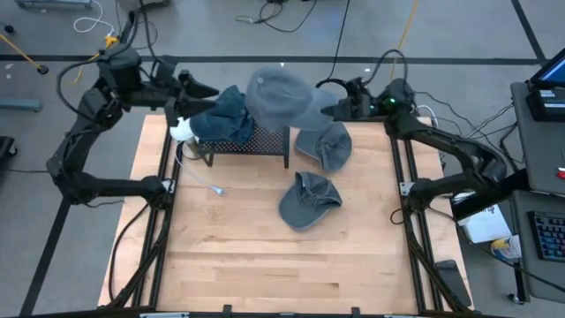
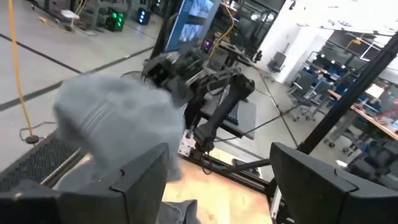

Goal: Pick & Place hat
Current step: Put the bottom left gray cap on the shelf

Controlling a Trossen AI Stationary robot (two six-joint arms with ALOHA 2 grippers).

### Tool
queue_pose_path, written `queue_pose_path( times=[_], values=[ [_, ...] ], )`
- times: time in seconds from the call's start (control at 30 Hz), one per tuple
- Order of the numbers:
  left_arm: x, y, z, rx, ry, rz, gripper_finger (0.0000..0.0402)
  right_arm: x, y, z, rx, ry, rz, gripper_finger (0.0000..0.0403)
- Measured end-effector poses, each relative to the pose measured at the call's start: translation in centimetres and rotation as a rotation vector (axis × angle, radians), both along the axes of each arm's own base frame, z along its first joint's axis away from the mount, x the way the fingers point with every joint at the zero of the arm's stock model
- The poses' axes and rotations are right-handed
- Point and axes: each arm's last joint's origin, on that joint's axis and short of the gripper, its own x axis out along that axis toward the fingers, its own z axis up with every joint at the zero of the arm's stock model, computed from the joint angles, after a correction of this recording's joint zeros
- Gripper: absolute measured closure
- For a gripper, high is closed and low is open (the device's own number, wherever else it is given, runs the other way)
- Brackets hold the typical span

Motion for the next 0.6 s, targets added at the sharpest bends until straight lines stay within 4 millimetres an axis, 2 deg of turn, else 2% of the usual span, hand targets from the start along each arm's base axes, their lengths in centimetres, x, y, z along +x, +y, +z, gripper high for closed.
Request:
queue_pose_path(
  times=[0.17, 0.37, 0.6],
  values=[
    [-0.9, -0.3, 0.3, 0.012, -0.017, 0.021, 0.0119, 2.1, -2.7, -2.6, 0.014, 0.061, 0.004, 0.0402],
    [-1.1, -0.4, 0.4, 0.012, -0.02, 0.022, 0.0119, 4.9, -5.4, -5.1, -0.011, 0.101, 0.03, 0.0402],
    [-1.1, -0.4, 0.4, 0.009, -0.019, 0.023, 0.0119, 6.9, -6.9, -8.8, 0.044, 0.17, 0.053, 0.0402]
  ],
)
